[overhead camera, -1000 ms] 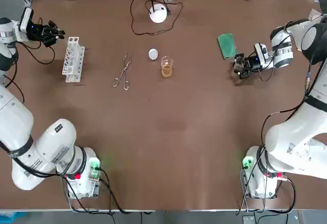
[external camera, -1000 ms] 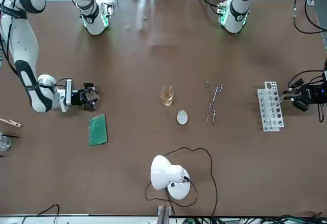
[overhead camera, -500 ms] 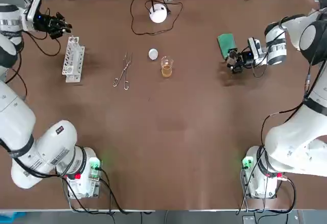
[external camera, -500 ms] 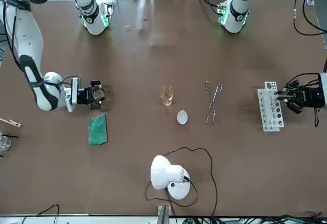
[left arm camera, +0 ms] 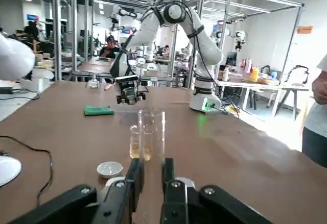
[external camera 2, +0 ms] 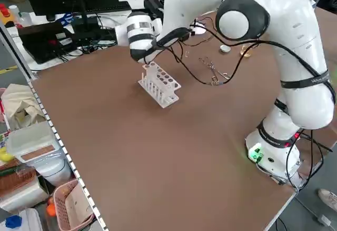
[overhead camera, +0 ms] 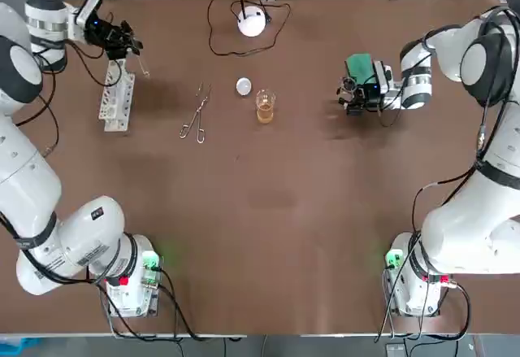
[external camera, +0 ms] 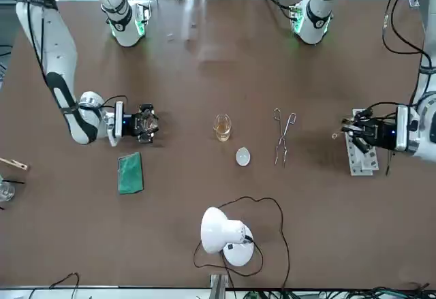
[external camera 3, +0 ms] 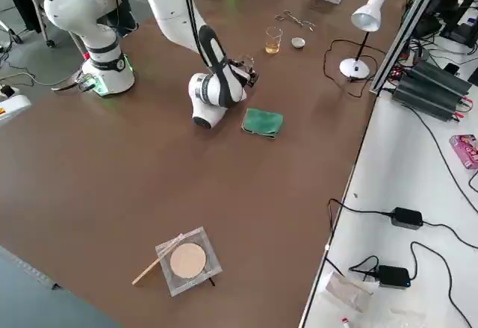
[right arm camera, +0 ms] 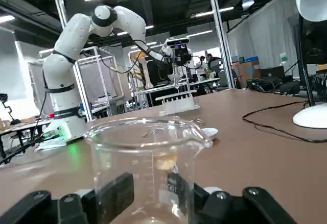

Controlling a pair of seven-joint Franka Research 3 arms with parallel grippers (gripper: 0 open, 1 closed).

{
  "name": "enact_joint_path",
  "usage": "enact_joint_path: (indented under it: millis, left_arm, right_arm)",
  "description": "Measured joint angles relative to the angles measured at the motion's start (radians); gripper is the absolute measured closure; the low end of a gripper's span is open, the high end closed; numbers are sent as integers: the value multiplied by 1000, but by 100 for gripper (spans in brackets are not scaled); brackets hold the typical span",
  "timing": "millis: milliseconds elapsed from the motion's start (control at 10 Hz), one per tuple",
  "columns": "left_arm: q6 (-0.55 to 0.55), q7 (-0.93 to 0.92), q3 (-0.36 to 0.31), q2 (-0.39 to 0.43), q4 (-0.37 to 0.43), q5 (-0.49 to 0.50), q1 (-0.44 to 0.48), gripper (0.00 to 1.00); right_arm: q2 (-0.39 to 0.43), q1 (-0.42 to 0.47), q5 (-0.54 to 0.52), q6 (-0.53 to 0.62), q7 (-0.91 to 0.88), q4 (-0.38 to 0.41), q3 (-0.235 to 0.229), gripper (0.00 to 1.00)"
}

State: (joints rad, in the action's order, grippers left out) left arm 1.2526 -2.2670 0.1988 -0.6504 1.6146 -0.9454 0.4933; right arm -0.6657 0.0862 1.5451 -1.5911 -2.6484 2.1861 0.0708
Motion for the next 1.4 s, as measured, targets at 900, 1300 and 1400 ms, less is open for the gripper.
enact_joint_path:
  millis: [900, 1300, 1400]
  left_arm:
    - [411, 120, 6, 78, 81, -123, -350, 79]
    - [545, 241, 3, 83, 86, -124, -483, 79]
    - [577, 266, 3, 90, 95, -124, -514, 79]
  right_arm:
    - [3, -159, 211, -60, 24, -2, 0, 61]
    - [8, -189, 218, -111, -63, -34, 0, 61]
    - [8, -192, 218, -112, -70, -37, 0, 61]
